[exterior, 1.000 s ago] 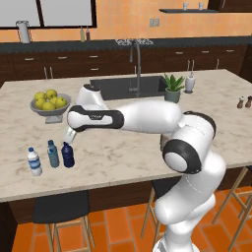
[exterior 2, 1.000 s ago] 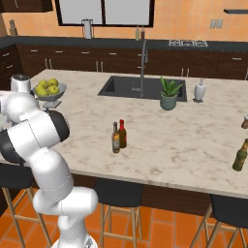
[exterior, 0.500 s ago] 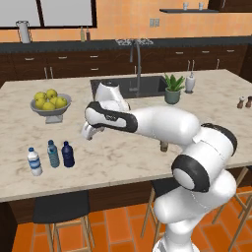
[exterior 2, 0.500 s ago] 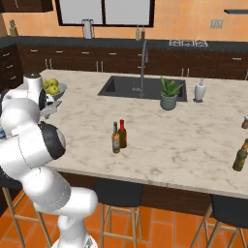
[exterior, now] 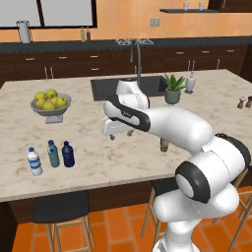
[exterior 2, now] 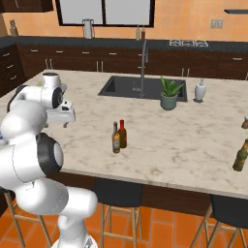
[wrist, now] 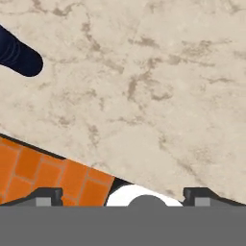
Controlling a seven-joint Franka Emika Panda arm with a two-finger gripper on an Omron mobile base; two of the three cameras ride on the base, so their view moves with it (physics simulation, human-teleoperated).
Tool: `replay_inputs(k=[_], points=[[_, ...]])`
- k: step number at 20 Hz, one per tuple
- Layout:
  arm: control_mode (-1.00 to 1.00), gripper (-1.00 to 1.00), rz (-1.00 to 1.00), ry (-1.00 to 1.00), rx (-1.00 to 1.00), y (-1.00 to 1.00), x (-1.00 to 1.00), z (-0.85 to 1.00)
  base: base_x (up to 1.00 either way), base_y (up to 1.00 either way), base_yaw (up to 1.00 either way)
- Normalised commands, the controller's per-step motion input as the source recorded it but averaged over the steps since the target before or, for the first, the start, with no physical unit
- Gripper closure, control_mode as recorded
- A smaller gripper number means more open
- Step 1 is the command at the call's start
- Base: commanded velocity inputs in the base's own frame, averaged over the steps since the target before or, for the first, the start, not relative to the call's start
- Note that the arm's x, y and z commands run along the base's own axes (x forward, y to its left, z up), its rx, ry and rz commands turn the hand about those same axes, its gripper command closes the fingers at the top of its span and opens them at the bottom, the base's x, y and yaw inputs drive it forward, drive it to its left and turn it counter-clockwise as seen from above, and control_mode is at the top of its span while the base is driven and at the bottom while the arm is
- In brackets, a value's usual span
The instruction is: Move the plastic bottles in the middle to the plastics group, and the glass bottles in the middle to the glass group.
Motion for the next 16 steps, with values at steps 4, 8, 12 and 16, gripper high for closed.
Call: replay_inputs(k=[4,8,12,16], points=[[-1.0,-1.0,-0.35,0.21,0.0,-0.34,-0.33,0.01,0.0,0.0,0.0],[-1.0,-1.0,-0.22,0.01,0.0,-0.3,-0.35,0.09,0.0,0.0,0.0],[-1.0,-1.0,-0.18,-0.11,0.01,-0.67,-0.69,0.0,0.0,0.0,0.0],[-1.0,-1.0,-0.02,-0.14,0.03,-0.64,-0.59,-0.01,0.0,0.0,0.0]])
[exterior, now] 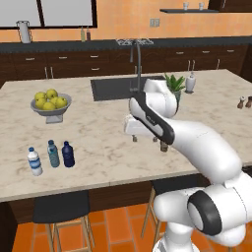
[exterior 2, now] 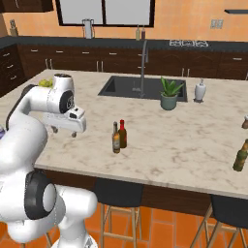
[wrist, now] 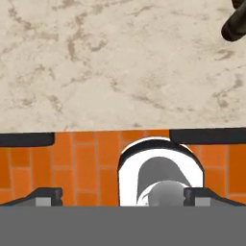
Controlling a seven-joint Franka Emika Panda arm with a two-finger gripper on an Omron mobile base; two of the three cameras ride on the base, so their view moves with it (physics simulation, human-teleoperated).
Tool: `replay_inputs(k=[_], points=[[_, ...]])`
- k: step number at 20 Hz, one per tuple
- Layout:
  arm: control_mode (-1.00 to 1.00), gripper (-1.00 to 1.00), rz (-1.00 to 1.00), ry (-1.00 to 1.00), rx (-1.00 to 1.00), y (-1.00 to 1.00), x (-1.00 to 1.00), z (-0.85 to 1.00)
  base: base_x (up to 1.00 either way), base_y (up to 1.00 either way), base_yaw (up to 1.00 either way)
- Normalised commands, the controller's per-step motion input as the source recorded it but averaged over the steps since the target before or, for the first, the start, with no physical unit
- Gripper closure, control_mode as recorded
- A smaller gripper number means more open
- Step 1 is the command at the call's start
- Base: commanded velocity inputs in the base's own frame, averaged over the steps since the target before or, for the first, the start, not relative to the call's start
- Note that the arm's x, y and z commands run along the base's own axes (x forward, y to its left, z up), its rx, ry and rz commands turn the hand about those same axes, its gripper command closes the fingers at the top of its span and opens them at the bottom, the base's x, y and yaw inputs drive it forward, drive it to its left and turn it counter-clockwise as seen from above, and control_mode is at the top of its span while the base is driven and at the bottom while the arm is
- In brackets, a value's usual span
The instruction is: Move the plastic bottles in the middle to the plastics group, and the glass bottles in the middle to the glass group.
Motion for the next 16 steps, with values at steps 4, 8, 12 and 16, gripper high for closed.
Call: replay_inputs(k=[4,8,12,16], points=[[-1.0,-1.0,-0.16,-0.07,-0.05,-0.64,-0.09,0.1,0.0,0.0,0.0],[-1.0,-1.0,-0.3,-0.02,-0.23,-0.47,0.18,0.52,0.0,0.0,0.0],[-1.0,-1.0,-0.29,-0.15,-0.14,-0.22,0.32,0.23,0.0,0.0,0.0],[-1.0,-1.0,-0.1,-0.07,-0.04,-0.43,0.33,0.0,0.0,0.0,0.0]])
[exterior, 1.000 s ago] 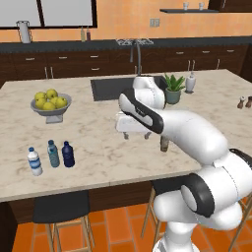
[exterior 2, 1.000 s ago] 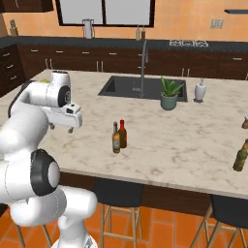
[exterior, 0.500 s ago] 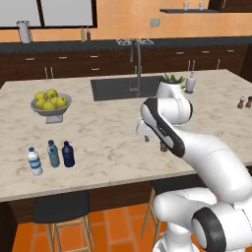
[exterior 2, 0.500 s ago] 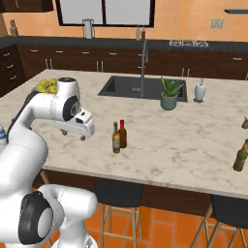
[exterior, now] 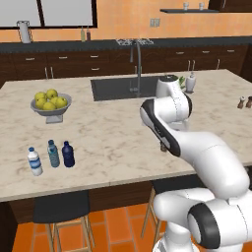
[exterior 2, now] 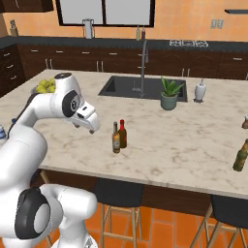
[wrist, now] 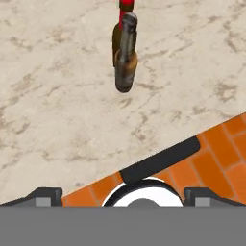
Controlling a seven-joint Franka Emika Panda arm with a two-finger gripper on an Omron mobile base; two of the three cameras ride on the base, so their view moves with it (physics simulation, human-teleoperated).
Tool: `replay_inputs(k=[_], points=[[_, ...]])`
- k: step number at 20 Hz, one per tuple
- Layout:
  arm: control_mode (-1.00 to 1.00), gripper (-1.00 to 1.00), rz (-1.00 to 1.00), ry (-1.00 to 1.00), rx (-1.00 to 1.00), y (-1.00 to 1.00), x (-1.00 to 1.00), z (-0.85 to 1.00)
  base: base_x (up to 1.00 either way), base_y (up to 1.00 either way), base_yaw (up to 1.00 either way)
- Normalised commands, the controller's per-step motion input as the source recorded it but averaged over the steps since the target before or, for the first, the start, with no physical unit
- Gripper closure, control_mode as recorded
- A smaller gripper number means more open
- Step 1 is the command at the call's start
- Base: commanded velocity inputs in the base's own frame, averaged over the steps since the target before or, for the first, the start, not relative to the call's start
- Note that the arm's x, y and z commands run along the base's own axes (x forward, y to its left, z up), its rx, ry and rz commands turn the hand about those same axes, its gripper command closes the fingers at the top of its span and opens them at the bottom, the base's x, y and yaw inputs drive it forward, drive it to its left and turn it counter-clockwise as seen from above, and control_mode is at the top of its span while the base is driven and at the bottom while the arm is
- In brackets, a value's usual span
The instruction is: Move the plastic bottles in the middle to the plastics group, and the glass bottles in the middle to the glass group.
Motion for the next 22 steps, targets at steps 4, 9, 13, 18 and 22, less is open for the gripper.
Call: replay_inputs(k=[4,9,13,18,22], points=[[-1.0,-1.0,-0.07,-0.04,0.05,-0.7,0.19,0.0,0.0,0.0,0.0],[-1.0,-1.0,-0.01,-0.11,0.08,-0.39,0.22,-0.16,0.0,0.0,0.0],[-1.0,-1.0,0.03,-0.17,0.05,0.0,0.46,-0.3,0.0,0.0,0.0],[-1.0,-1.0,0.0,0.03,-0.08,-0.1,0.27,-0.08,0.0,0.0,0.0],[-1.0,-1.0,0.05,0.0,0.0,-0.31,0.09,-0.25,0.0,0.0,0.0]])
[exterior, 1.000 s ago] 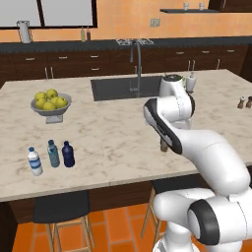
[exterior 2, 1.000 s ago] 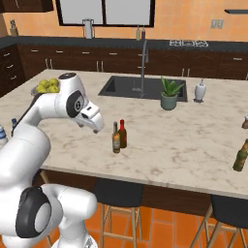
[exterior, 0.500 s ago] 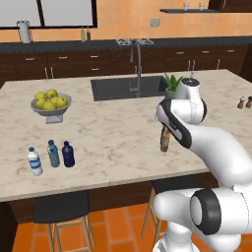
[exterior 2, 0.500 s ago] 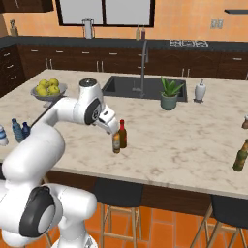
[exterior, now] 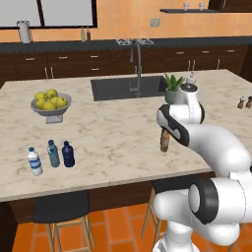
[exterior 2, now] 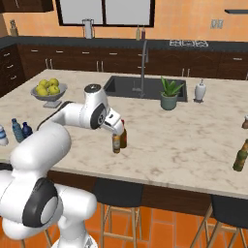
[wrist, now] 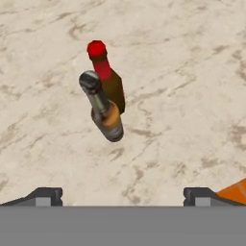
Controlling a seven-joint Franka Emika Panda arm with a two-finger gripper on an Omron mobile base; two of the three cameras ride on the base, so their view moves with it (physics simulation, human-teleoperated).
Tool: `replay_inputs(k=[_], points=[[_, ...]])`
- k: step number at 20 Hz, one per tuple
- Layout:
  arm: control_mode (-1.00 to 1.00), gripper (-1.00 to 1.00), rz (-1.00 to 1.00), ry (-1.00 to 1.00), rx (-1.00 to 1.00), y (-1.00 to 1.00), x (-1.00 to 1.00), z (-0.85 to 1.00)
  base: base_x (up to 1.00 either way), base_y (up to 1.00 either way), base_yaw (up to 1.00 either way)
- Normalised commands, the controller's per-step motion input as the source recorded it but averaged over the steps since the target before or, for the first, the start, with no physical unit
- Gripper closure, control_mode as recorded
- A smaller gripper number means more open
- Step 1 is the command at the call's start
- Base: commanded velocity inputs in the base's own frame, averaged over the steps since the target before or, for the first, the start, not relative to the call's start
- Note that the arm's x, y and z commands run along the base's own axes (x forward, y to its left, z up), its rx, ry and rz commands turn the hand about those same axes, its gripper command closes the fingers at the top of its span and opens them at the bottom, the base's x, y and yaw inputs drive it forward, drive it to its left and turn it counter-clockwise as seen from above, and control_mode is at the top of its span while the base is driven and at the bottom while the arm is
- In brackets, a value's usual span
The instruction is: Move the plastic bottles in the middle to the plastics group, and the glass bottles in the middle to the glass group.
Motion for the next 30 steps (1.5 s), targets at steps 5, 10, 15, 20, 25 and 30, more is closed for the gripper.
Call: replay_inputs(k=[5,10,15,20,25,30], points=[[-1.0,-1.0,0.09,0.0,0.0,-0.05,0.34,-0.32,0.0,0.0,0.0],[-1.0,-1.0,0.08,0.0,0.0,0.0,0.2,-0.1,0.0,0.0,0.0],[-1.0,-1.0,0.02,-0.01,-0.01,0.0,0.31,-0.06,0.0,0.0,0.0],[-1.0,-1.0,0.01,0.0,-0.03,-0.07,0.07,-0.12,0.0,0.0,0.0],[-1.0,-1.0,0.01,0.0,-0.04,-0.02,0.0,-0.32,0.0,0.0,0.0],[-1.0,-1.0,0.03,0.0,-0.05,0.0,0.0,-0.18,0.0,0.0,0.0]])
